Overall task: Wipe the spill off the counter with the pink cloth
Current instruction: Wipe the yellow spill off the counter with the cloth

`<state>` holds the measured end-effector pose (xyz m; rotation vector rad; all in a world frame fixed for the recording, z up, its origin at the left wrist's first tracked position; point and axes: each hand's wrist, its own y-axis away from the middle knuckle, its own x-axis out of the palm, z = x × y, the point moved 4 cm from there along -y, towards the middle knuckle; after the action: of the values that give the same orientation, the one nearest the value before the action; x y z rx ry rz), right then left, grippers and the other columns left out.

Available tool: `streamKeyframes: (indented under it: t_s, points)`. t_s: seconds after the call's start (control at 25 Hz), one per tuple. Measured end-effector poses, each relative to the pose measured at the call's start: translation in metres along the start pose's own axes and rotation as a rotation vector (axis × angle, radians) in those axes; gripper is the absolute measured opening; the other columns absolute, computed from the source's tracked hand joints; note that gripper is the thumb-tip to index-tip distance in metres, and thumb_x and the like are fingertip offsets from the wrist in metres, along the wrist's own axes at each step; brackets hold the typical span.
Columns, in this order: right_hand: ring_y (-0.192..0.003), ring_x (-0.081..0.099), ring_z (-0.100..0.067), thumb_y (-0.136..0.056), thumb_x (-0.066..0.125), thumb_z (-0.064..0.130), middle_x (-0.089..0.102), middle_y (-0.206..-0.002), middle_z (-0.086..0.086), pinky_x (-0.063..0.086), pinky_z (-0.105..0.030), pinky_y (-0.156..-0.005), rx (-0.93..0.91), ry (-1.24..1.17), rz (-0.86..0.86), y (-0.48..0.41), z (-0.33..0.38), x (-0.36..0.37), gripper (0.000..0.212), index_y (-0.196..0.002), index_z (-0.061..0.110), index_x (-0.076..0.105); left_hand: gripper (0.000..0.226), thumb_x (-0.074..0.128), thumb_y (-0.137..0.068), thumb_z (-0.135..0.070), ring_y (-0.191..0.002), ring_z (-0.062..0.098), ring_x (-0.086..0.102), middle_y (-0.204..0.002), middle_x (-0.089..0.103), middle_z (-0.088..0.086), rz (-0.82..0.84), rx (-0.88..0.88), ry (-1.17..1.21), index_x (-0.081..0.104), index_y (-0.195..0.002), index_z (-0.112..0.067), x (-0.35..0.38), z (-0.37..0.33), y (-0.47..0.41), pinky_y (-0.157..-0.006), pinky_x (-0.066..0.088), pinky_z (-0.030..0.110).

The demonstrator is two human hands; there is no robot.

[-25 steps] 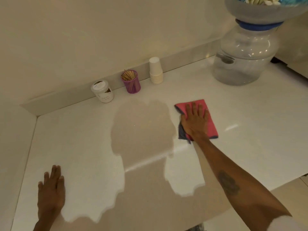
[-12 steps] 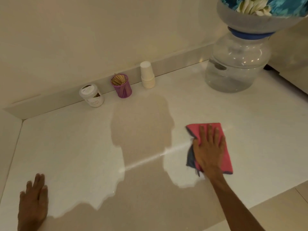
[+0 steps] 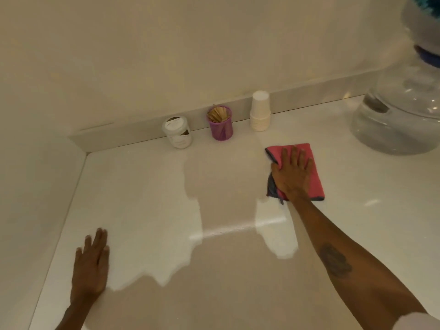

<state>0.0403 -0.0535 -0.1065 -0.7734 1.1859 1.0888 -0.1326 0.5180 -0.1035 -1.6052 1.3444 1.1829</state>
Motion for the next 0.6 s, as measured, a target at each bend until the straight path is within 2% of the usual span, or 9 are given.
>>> streamKeyframes:
  t_s: [0.12, 0.24, 0.36, 0.48, 0.6]
  points:
    - [-0.154, 0.013, -0.039, -0.104, 0.029, 0.043, 0.017, -0.167, -0.017, 0.005, -0.054, -0.126, -0.16, 0.006, 0.043, 0.008, 0.066, 0.008, 0.064, -0.159, 0.012, 0.017, 0.055, 0.018, -0.104, -0.04, -0.153, 0.016, 0.008, -0.164, 0.017, -0.008, -0.007, -0.017, 0.003, 0.023, -0.156, -0.024, -0.001, 0.0, 0.0, -0.117, -0.013, 0.013]
    - [-0.154, 0.014, -0.036, -0.104, 0.03, 0.04, 0.02, -0.167, -0.013, 0.007, -0.054, -0.126, -0.381, 0.026, 0.069, 0.039, 0.129, 0.023, 0.06, -0.159, 0.017, 0.021, 0.051, 0.022, -0.106, -0.033, -0.154, 0.014, 0.008, -0.164, 0.019, -0.007, -0.008, -0.011, 0.012, 0.023, -0.156, -0.024, -0.002, 0.0, 0.0, -0.12, -0.011, 0.016]
    - [-0.156, 0.006, -0.03, -0.104, 0.026, 0.041, 0.014, -0.169, -0.006, 0.005, -0.053, -0.126, -0.611, 0.024, 0.133, 0.092, 0.175, 0.04, 0.058, -0.16, 0.025, 0.017, 0.053, 0.019, -0.106, -0.038, -0.154, 0.015, 0.007, -0.163, 0.018, -0.009, -0.023, 0.009, -0.007, 0.022, -0.156, -0.023, -0.002, 0.002, 0.0, -0.121, -0.011, 0.018]
    - [-0.157, 0.001, -0.027, -0.104, 0.023, 0.042, 0.009, -0.169, -0.002, 0.003, -0.053, -0.126, -0.785, 0.071, 0.151, 0.156, 0.171, 0.053, 0.058, -0.16, 0.028, 0.014, 0.057, 0.014, -0.103, -0.043, -0.153, 0.015, 0.007, -0.163, 0.017, -0.009, -0.031, 0.03, -0.006, 0.021, -0.156, -0.023, -0.002, 0.003, 0.002, -0.117, -0.015, 0.012]
    - [-0.157, 0.006, -0.022, -0.103, 0.03, 0.043, 0.014, -0.167, 0.004, 0.001, -0.047, -0.125, -0.815, 0.012, 0.116, 0.198, 0.117, 0.054, 0.058, -0.159, 0.033, 0.018, 0.052, 0.017, -0.106, -0.038, -0.153, 0.014, 0.007, -0.164, 0.019, -0.007, -0.033, 0.016, -0.005, 0.018, -0.156, -0.023, 0.0, 0.004, 0.002, -0.118, -0.015, 0.014]
